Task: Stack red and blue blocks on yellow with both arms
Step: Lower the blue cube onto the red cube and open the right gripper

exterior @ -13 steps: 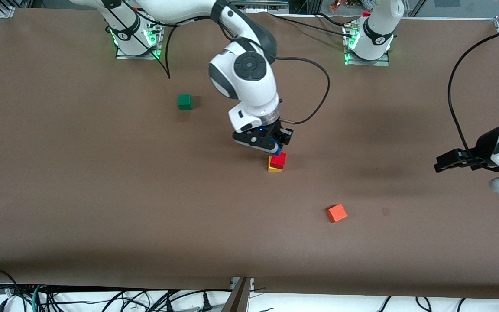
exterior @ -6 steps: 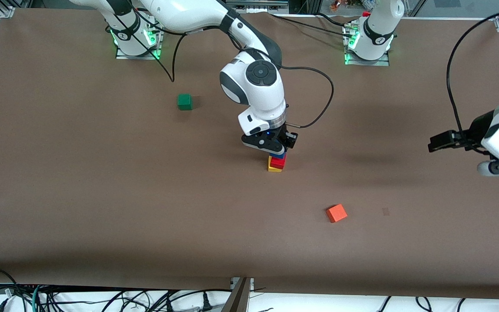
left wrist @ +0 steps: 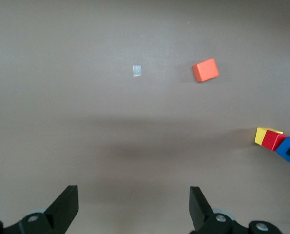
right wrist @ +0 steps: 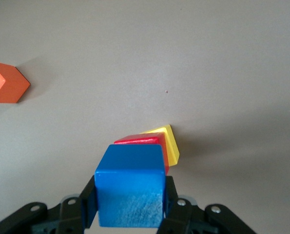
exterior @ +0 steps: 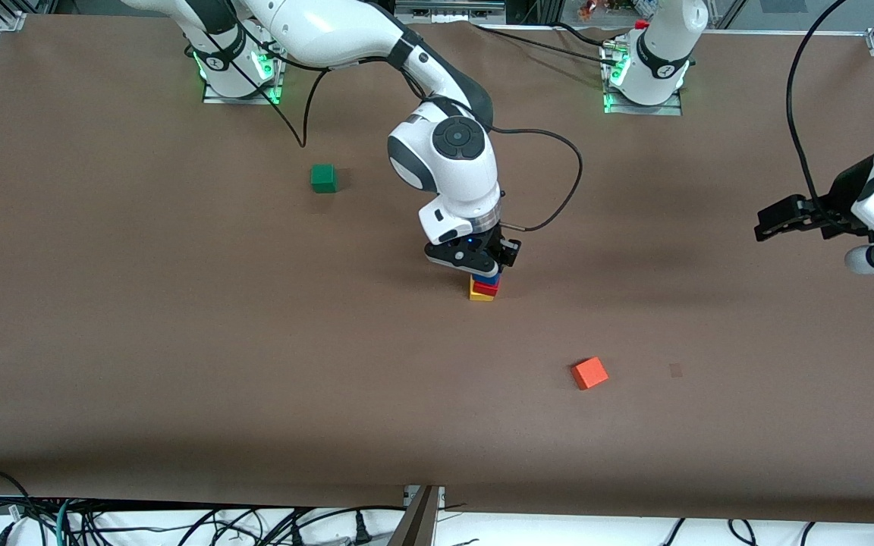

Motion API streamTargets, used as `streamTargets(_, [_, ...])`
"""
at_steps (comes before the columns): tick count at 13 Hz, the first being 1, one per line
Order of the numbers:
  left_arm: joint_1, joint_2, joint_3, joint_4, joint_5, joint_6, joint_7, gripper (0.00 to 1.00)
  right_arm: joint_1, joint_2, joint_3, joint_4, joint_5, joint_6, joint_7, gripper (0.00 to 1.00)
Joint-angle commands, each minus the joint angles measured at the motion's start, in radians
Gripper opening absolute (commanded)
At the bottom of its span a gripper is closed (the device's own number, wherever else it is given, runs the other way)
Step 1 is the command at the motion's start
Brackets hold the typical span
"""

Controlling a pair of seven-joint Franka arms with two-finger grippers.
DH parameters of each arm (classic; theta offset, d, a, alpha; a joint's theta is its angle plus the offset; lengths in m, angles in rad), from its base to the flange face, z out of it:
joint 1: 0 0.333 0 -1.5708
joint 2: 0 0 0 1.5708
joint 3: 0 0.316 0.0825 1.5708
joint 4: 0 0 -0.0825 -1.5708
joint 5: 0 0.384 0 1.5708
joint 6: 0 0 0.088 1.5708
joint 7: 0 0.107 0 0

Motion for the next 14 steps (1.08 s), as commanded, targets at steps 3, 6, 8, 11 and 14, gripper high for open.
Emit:
streamTargets(3, [0.004, -0.065, 0.001, -0.091, -0.005, 0.0, 0.008, 1.0, 0.011, 0.026, -0.014, 0.043, -0.018, 0.014, 0.017, 0.68])
streamTargets(6, [0.004, -0.049, -0.002, -0.079, -0.007, -0.005, 0.007, 1.0, 0.011, 0.024, -0.014, 0.043, -0.03, 0.011, 0.017, 1.0])
streamTargets(8, [0.004, -0.046, -0.002, -0.077, -0.005, -0.005, 0.007, 1.0, 0.005, 0.013, -0.015, 0.043, -0.027, -0.009, 0.011, 1.0])
streamTargets(11, [0.004, -0.046, 0.0, -0.074, -0.004, -0.005, 0.004, 1.0, -0.03, -0.046, -0.014, 0.064, -0.023, -0.165, -0.005, 1.0])
streamTargets(14, [0.001, -0.046, 0.0, -0.071, -0.005, -0.003, 0.004, 1.0, -0.099, -0.167, -0.014, 0.063, -0.017, -0.334, -0.063, 1.0])
